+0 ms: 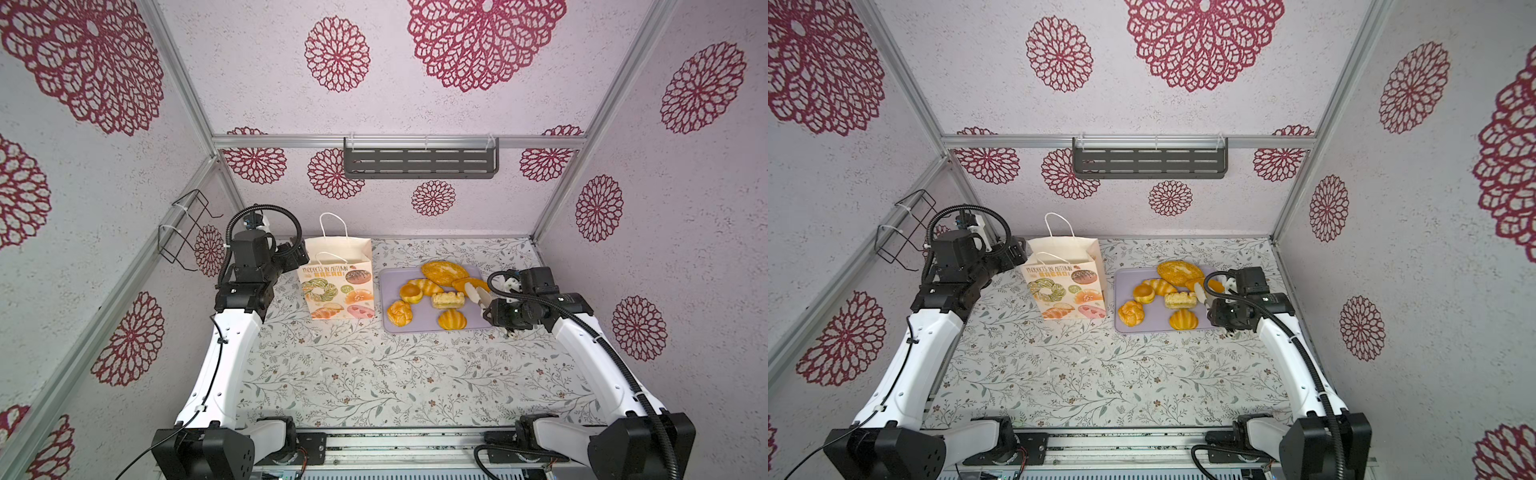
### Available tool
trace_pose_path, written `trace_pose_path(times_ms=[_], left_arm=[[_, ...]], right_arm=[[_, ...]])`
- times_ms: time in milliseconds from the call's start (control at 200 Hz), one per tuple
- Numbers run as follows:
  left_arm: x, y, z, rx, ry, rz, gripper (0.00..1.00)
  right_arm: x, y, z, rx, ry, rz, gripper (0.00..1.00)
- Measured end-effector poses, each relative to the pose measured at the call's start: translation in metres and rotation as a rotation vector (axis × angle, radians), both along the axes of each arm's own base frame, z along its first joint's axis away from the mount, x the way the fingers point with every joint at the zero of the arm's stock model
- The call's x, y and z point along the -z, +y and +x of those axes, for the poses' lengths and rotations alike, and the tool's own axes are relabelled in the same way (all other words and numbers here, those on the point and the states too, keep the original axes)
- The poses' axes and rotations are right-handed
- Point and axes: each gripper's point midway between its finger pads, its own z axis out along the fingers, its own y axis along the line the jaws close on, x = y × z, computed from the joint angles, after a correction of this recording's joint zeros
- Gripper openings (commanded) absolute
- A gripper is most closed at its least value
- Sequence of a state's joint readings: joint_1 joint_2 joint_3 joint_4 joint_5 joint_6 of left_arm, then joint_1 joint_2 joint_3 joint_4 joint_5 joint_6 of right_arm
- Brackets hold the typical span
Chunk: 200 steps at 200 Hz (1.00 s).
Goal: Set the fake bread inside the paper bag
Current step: 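Move the tongs in the right gripper over the pale bun on the tray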
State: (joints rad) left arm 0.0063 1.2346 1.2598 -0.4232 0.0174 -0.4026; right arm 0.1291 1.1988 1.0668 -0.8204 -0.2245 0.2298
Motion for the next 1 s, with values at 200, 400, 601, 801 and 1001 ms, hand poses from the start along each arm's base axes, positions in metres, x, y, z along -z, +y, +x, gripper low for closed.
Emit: trace_pose_path(times_ms=[200, 400, 601, 801, 1001], left_arm=[[0.000, -0.001, 0.000, 0.004, 0.001, -0.012, 0.97], [0.000, 0.000, 0.000, -0.003, 0.000, -0.010, 0.97], [0.000, 0.000, 0.000, -0.005, 0.001, -0.009, 0.97], [0.000, 0.000, 0.000, -0.005, 0.002, -0.009, 0.97], [0.002, 0.001, -0.001, -0.008, 0.008, -0.009, 0.97]], right_arm=[[0.012, 0.007, 0.004, -0.004, 0.034, 0.036, 0.50], [0.028, 0.009, 0.008, 0.014, 0.093, 0.044, 0.50], [0.026, 0.012, 0.012, 0.049, 0.092, 0.080, 0.50], [0.026, 0.016, 0.013, 0.078, 0.101, 0.119, 0.51], [0.033, 0.016, 0.008, 0.096, 0.127, 0.124, 0.52]])
